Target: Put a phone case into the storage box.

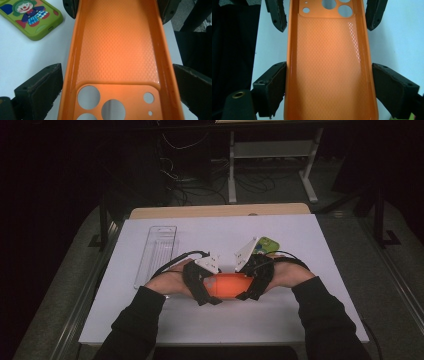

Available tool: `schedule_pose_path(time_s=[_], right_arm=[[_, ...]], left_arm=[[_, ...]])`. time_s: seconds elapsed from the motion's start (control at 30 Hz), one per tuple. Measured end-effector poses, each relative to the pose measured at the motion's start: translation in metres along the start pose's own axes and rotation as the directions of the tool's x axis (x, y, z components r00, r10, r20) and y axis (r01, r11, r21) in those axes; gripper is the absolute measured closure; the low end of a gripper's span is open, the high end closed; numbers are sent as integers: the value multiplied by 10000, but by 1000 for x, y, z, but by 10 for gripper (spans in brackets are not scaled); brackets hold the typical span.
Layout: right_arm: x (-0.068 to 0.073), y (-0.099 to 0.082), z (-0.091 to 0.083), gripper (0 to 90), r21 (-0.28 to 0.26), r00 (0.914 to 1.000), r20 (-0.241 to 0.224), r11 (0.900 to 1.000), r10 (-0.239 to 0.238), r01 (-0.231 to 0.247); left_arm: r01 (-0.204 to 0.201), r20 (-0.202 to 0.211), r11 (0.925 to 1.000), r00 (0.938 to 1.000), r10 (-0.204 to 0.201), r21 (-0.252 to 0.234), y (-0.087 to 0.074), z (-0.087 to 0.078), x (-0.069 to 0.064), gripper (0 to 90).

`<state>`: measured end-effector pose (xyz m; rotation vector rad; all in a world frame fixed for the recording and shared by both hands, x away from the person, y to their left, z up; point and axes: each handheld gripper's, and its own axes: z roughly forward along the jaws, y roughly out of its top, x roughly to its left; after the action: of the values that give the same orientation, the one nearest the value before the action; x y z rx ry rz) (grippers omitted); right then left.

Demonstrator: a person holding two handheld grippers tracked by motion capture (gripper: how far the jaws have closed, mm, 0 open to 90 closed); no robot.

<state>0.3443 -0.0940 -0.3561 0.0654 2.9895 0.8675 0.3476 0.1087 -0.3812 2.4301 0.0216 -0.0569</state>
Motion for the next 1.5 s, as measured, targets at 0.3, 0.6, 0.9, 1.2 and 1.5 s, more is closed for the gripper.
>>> schedule_pose_path(time_s=[0.3,0.6,0.9,1.2,1.5], right_arm=[[0,1,-1,150,-35,10000,50,10000,-81,81],[0,1,-1,150,-11,9999,-25,9999,-101,101],[0,0,0,149,35,10000,-74,10000,-26,26],[-2,-4,-1,106,-624,9993,-234,9975,306,-320],[-10,-18,-18,50,-1456,9827,854,9778,1643,-1508]], left_arm=[[-26,-3,10000,10000,26,61,0,1,-1,58],[-172,82,9998,9998,172,37,-1,-1,0,137],[-68,175,10000,9998,69,-49,0,0,0,154],[133,53,9999,9999,-133,75,1,-4,1,158],[1294,-501,9916,9904,-1288,83,-4,2,2,157]])
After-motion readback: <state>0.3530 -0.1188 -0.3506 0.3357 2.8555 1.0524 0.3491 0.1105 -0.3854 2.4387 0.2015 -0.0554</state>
